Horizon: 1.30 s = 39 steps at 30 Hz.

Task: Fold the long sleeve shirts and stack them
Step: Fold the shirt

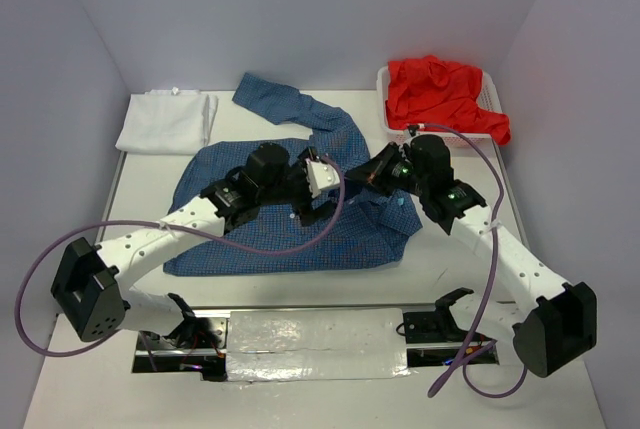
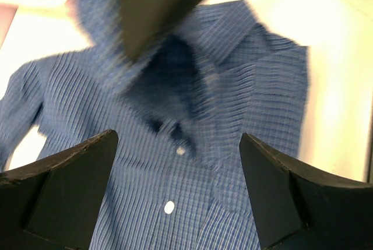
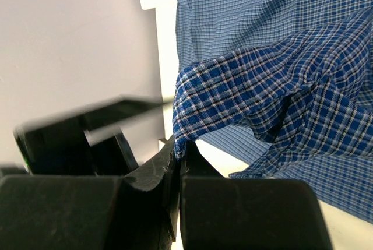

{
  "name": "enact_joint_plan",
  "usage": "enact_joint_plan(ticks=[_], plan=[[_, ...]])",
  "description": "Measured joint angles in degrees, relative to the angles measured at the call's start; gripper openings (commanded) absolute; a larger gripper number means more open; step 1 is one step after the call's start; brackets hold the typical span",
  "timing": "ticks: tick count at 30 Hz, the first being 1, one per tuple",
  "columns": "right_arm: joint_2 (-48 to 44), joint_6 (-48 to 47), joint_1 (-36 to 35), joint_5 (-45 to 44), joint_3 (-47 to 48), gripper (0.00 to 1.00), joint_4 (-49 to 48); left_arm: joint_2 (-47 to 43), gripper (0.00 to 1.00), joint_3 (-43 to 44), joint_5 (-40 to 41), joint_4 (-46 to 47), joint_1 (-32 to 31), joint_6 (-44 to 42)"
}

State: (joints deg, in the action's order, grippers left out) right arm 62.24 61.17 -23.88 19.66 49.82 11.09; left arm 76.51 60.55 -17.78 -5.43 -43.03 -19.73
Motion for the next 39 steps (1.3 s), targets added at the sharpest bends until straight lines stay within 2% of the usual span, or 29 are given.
enact_joint_plan(ticks=[5,10,15,18,19,22,25,27,28,29,31,32,34,35,39], plan=[[0.0,0.6,-0.8,-2.0,0.4,0.00,0.2,0.0,0.99,-1.9,1.7,3.3,-4.3,-1.3],[-0.2,-0.9,-1.1,-2.7,1.7,0.00,1.6,0.9,0.98,-1.8,8.3,7.2,-3.8,-1.0],[-0.3,-3.0,-1.1,-2.0,1.8,0.00,2.7,2.9,0.91,-1.7,9.3,9.9,-3.3,0.7],[0.0,-5.2,-1.1,-1.6,3.0,0.00,4.8,4.0,0.79,-1.7,8.1,11.1,-2.8,2.1],[0.2,-6.1,-1.1,-1.4,3.6,0.00,5.3,4.5,0.69,-1.6,7.7,11.5,-2.7,2.4],[0.5,-8.2,-1.1,-0.6,4.6,0.00,6.2,6.4,0.53,-0.8,6.8,12.6,-2.4,3.8],[0.7,-9.7,-1.1,0.0,4.7,0.00,6.6,8.0,0.51,0.0,6.5,13.7,-2.4,4.9],[1.2,-10.6,-1.1,0.7,4.8,0.00,6.7,8.0,0.43,0.0,6.4,13.9,-2.4,5.3],[1.6,-11.1,-1.1,0.9,5.1,0.00,7.1,8.0,0.30,0.0,6.3,14.2,-2.4,5.7],[2.2,-11.7,-1.1,1.3,5.5,0.00,7.5,8.0,0.22,0.0,6.3,14.6,-2.4,6.4],[3.3,-12.9,-1.1,1.9,6.4,0.00,8.2,8.0,0.00,0.0,6.2,14.9,-2.4,7.1],[3.8,-13.5,-1.1,2.1,6.9,0.15,8.4,8.0,0.00,0.0,6.2,14.9,-2.4,7.6],[4.4,-14.3,-1.1,2.3,7.7,0.35,9.2,8.0,0.00,0.0,6.1,14.8,-2.3,8.5],[4.6,-15.0,-0.9,2.4,8.4,0.52,9.9,8.0,0.00,0.0,5.9,14.6,-2.2,9.2],[4.9,-18.7,1.9,3.5,13.3,0.70,14.0,8.1,0.00,3.3,4.3,8.9,-0.9,9.0]])
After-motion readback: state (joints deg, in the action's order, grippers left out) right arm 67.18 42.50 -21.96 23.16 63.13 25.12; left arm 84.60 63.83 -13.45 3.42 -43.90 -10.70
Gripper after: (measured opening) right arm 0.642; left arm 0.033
